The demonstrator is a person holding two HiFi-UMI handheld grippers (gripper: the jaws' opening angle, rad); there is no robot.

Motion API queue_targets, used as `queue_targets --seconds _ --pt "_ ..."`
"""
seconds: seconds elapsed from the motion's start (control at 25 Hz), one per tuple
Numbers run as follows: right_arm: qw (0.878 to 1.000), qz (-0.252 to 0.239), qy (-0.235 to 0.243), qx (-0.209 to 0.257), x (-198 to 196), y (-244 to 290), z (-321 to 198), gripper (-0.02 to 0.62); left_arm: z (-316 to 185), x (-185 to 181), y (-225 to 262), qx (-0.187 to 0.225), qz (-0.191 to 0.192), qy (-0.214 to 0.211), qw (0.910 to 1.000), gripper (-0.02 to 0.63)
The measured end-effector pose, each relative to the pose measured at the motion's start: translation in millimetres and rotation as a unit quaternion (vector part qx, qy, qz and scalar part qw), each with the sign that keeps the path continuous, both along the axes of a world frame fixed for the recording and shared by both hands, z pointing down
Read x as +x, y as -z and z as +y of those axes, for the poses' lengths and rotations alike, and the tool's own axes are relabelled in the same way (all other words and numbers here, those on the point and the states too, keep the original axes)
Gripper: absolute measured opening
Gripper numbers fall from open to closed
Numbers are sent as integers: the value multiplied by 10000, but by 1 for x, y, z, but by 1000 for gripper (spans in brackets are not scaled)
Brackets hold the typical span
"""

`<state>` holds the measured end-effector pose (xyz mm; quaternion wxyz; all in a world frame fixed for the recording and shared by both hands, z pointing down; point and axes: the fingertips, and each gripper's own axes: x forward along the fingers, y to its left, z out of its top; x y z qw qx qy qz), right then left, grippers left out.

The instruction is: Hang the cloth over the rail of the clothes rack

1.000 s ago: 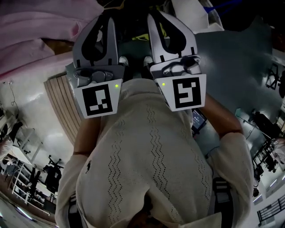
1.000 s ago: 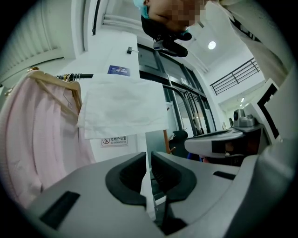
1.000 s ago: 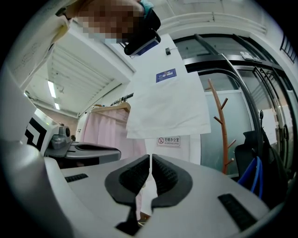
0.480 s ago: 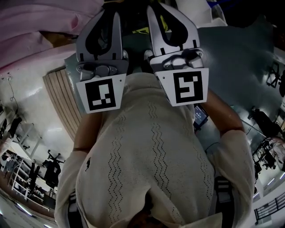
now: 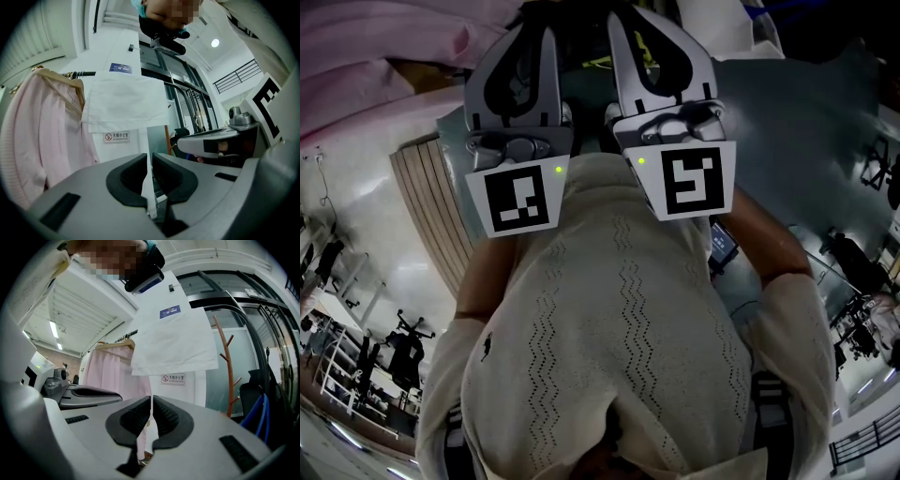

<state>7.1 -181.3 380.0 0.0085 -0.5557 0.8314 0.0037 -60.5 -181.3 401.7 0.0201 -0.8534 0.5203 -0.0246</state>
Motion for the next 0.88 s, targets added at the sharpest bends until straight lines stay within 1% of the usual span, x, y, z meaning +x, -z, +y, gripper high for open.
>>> queue_targets --seconds 0.32,0.44,0.56,0.88 --pt "10000 21 9 -62 0 -7 -2 26 -2 2 -6 -32 -3 70 10000 43" --pt "10000 0 3 -95 2 -9 -1 26 -3 2 -4 18 27 118 9999 43" --pt "9999 32 10 -109 3 -11 1 26 -1 5 -5 -2 -46 61 10000 43" --pt "9998 -11 45 -188 2 -16 6 26 5 14 -6 -15 -92 -61 9999 43"
